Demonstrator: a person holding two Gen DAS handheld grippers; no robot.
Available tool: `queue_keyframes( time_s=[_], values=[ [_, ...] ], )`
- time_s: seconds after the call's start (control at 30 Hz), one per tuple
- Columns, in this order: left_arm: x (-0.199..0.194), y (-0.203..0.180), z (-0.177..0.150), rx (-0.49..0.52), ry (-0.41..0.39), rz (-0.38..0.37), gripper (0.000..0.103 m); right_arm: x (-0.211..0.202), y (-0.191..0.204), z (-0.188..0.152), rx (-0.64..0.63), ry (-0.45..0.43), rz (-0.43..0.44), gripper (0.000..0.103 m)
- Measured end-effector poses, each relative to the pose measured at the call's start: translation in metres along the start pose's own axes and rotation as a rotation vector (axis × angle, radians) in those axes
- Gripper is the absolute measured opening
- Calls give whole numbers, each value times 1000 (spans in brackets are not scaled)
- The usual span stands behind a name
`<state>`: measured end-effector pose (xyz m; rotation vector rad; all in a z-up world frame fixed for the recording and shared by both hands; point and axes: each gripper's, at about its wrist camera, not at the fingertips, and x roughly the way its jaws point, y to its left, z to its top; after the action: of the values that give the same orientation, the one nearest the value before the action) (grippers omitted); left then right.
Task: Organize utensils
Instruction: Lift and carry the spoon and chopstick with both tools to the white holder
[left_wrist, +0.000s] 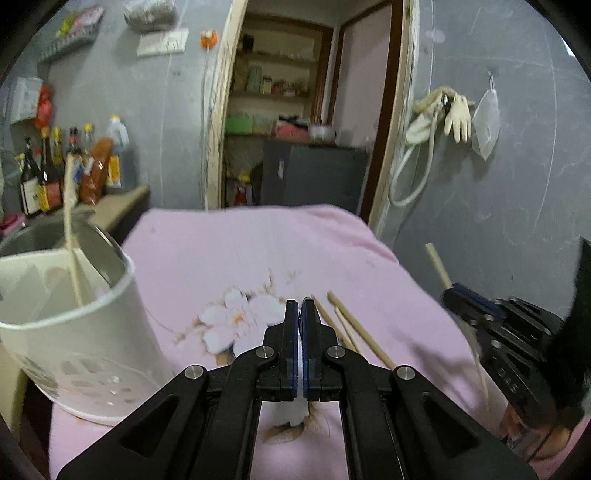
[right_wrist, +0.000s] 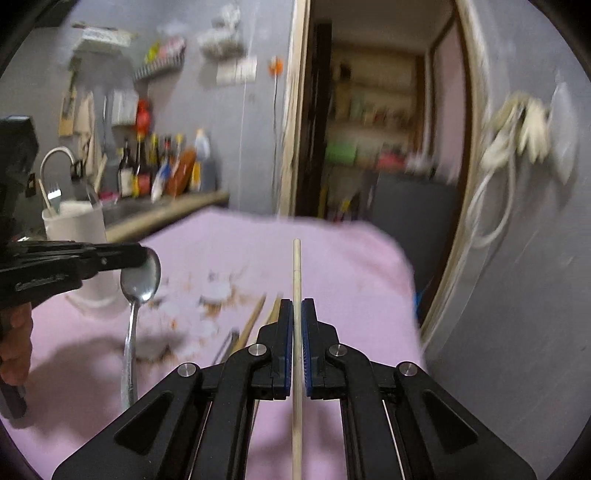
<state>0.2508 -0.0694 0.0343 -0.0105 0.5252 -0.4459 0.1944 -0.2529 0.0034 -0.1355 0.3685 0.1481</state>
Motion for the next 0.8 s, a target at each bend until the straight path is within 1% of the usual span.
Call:
queue_keyframes(
  time_s=[0.1,0.2,0.3,0.43,0.57,0.67,0.8],
  values=[
    [-15,-4,4,14,-89,35,0,-22,16,4,-52,-160,-71,3],
    [-28,-9,9,44,-165,80,0,-30,29,11,-71,-267,-105,3],
    [-42,-13,13,80,-226,117,0,-34,39,20,-72,-345,-127,3],
    [-63,-11,18,113,-288,160,0,-33,49,34,-43,-408,-137,3],
    [-83,0,21,122,-341,196,0,-41,55,45,-4,-458,-136,3],
    [-99,12,26,126,-380,234,0,-42,63,56,29,-493,-116,3],
    [-119,31,31,116,-410,277,0,-39,82,73,50,-536,-81,3]
  ],
)
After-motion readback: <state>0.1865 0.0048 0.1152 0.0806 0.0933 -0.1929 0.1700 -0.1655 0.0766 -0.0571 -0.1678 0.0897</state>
